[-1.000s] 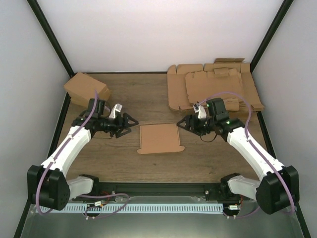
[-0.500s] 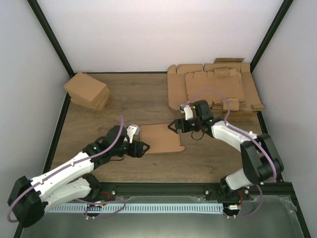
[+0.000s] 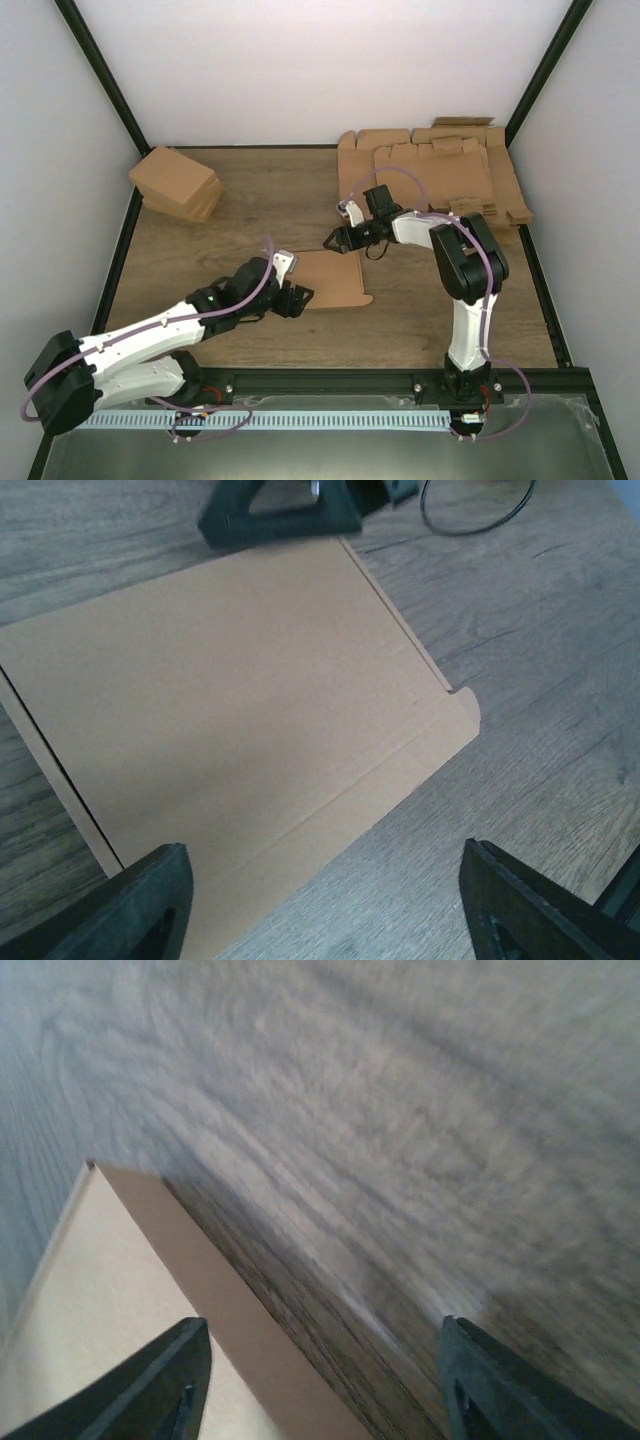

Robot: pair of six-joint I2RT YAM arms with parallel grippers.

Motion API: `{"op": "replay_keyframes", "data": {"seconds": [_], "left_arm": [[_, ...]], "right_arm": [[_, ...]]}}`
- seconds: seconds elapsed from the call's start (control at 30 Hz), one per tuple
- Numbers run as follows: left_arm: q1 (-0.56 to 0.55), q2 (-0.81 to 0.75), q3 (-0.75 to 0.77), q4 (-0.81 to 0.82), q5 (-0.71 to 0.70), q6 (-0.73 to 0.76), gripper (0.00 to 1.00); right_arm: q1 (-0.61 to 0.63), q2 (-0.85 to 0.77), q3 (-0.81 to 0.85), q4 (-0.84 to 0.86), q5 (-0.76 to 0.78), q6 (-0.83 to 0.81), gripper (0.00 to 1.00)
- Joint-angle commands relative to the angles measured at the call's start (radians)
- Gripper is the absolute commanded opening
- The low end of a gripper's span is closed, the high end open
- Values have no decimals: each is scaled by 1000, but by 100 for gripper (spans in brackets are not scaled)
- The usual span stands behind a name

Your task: Fold the paper box

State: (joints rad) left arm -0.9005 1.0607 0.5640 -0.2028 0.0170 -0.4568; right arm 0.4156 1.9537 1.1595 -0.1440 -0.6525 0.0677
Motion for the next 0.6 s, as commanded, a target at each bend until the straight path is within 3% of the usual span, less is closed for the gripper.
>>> {"op": "replay_keyframes", "data": {"seconds": [0.0,0.1,0.47,0.57], "left_arm": [[-6,-45,5,18,-3,1,78],[-6,-75,27,3,39,17,79],[-5,-139,31,-21,47,2,79],[-4,-129,33,-25,55,0,79]], "right_arm": [[8,53,42,-87,-100,-64,59],[8,13,-28,-70,-155,-49,47],[5,-74,-207,-16,-183,27,30],[-2,-54,-206,1,-202,34,33]]}}
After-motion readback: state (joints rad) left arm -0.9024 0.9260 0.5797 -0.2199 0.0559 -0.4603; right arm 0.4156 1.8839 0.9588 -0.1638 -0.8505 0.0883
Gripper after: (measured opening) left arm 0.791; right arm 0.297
